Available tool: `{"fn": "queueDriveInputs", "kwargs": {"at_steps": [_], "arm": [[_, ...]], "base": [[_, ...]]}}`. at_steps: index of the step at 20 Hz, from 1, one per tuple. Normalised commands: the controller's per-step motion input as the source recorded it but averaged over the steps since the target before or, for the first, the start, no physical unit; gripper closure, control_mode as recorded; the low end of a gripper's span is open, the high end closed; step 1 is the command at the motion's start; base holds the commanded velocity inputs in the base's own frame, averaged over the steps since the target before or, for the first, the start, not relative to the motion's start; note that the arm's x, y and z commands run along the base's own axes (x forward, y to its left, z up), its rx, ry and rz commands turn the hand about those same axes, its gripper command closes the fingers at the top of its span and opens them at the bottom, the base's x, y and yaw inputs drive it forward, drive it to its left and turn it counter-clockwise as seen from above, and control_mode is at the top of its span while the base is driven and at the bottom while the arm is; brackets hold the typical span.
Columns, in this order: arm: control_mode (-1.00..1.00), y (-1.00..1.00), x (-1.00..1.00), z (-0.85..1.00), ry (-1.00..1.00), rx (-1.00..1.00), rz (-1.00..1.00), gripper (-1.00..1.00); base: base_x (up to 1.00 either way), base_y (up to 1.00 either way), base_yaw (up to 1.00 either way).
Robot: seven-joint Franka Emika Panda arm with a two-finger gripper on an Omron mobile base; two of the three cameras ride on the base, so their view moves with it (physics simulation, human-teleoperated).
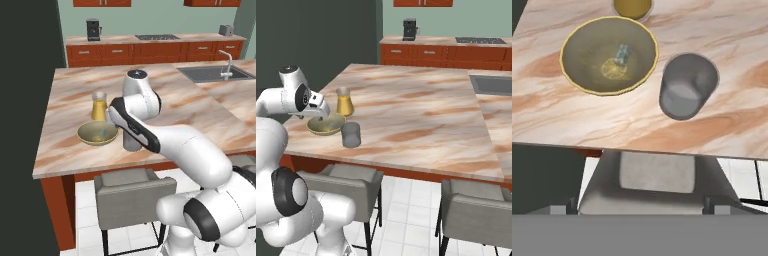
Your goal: There are two ice cubes in the ice bowl. Place both ice cubes in the glass cup.
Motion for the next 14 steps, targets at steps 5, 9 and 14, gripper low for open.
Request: {"fn": "queueDriveInputs", "kwargs": {"at_steps": [5,9,14], "arm": [[-1.0,0.14,0.6,-0.1,0.0,0.0,0.0,-1.0],[-1.0,0.04,0.4,-0.11,0.0,0.0,0.0,-1.0],[-1.0,0.02,0.29,-0.17,0.0,0.0,0.0,-1.0]], "base": [[0.0,0.0,0.0],[0.0,0.0,0.0],[0.0,0.0,0.0]]}}
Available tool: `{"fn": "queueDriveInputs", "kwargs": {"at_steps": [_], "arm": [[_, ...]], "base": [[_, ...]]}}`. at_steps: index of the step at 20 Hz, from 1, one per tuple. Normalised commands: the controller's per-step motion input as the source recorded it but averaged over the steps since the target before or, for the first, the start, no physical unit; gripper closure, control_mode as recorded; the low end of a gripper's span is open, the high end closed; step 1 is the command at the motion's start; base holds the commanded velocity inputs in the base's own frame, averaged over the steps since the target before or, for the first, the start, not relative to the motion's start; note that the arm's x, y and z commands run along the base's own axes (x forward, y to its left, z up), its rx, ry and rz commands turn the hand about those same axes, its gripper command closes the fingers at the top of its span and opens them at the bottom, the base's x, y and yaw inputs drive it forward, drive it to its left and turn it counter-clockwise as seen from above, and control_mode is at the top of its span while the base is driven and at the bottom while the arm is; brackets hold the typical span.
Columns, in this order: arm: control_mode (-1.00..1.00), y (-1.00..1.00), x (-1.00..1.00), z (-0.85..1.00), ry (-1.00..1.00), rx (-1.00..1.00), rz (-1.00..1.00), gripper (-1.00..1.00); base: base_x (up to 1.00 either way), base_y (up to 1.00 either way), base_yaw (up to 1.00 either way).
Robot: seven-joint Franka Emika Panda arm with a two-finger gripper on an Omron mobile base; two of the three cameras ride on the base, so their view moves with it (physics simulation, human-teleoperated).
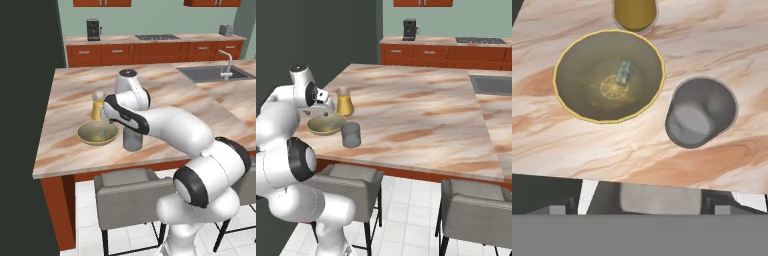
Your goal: There are two ice cubes in the ice bowl. Place both ice cubes in the glass cup.
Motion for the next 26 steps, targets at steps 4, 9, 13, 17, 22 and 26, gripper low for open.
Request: {"fn": "queueDriveInputs", "kwargs": {"at_steps": [4,9,13,17,22,26], "arm": [[-1.0,0.07,0.26,-0.23,0.0,0.0,0.0,-1.0],[-1.0,0.13,0.25,-0.36,0.0,-0.02,0.0,-1.0],[-1.0,0.06,0.2,-0.54,0.0,-0.04,0.0,-1.0],[-1.0,0.14,0.28,-0.34,0.0,-0.02,0.0,-1.0],[-1.0,0.16,0.31,-0.32,0.0,0.0,0.0,-1.0],[-1.0,0.04,0.29,-0.3,0.0,0.0,0.0,-1.0]], "base": [[0.0,0.0,0.0],[0.0,0.0,0.0],[0.0,0.0,0.0],[0.0,0.0,0.0],[0.0,0.0,0.0],[0.0,0.0,0.0]]}}
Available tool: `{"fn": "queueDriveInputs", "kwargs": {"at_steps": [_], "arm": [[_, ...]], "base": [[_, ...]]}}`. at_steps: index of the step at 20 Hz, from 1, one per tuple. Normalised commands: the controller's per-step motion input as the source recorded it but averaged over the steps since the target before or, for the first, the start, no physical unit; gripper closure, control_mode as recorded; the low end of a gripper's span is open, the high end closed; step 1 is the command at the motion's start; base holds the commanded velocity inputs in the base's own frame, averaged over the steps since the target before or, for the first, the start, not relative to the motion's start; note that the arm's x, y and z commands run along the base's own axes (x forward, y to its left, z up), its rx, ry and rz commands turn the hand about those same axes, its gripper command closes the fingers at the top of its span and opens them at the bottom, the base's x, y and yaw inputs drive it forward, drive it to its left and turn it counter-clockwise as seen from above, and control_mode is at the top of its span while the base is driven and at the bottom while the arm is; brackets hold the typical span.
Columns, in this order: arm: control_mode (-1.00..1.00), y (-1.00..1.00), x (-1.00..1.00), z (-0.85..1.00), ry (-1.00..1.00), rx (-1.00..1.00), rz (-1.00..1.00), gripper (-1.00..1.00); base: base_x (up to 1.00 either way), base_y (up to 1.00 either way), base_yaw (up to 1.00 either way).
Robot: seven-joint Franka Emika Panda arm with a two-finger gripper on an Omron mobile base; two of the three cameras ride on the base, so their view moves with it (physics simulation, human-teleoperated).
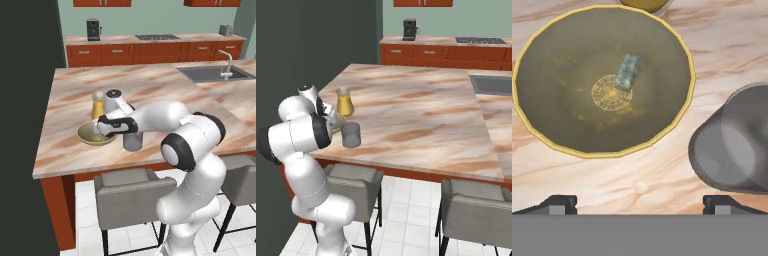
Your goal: There are two ice cubes in the ice bowl. Place both ice cubes in the glass cup.
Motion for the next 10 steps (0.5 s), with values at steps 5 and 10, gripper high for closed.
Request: {"fn": "queueDriveInputs", "kwargs": {"at_steps": [5,10], "arm": [[-1.0,0.01,0.29,-0.29,0.0,0.0,0.0,-1.0],[-1.0,0.15,0.42,-0.15,0.0,0.0,0.0,-1.0]], "base": [[0.0,0.0,0.0],[0.0,0.0,0.0]]}}
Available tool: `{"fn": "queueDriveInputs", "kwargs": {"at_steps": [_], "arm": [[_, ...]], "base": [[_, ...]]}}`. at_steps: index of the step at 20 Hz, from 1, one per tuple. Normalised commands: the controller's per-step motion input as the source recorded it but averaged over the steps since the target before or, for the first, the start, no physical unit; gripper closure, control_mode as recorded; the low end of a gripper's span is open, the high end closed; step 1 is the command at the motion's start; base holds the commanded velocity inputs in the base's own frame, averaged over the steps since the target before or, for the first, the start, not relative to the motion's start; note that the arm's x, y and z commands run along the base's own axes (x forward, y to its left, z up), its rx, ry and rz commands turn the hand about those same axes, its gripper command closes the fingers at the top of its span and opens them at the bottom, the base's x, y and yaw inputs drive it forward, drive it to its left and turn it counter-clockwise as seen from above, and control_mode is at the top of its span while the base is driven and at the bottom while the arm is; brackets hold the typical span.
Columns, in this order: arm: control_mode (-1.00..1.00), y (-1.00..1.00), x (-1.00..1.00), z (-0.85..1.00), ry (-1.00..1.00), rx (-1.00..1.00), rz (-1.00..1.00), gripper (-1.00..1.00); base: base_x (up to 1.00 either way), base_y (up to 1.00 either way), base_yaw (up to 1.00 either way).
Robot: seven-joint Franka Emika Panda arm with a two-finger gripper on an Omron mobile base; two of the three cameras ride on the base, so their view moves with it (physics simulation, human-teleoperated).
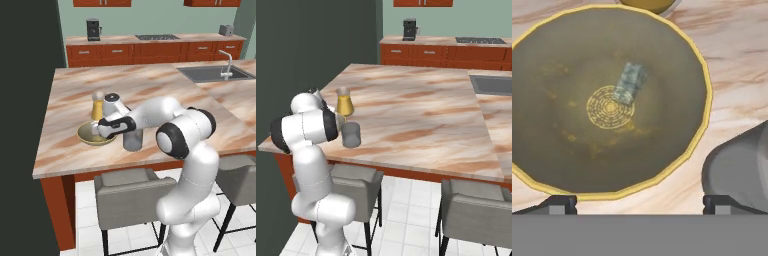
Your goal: There are two ice cubes in the ice bowl. Place both ice cubes in the glass cup.
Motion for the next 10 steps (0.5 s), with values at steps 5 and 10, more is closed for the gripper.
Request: {"fn": "queueDriveInputs", "kwargs": {"at_steps": [5,10], "arm": [[-1.0,0.12,0.38,-0.2,0.0,0.0,0.0,-1.0],[-1.0,0.11,0.4,-0.17,0.0,-0.01,0.0,-1.0]], "base": [[0.0,0.0,0.0],[0.0,0.0,0.0]]}}
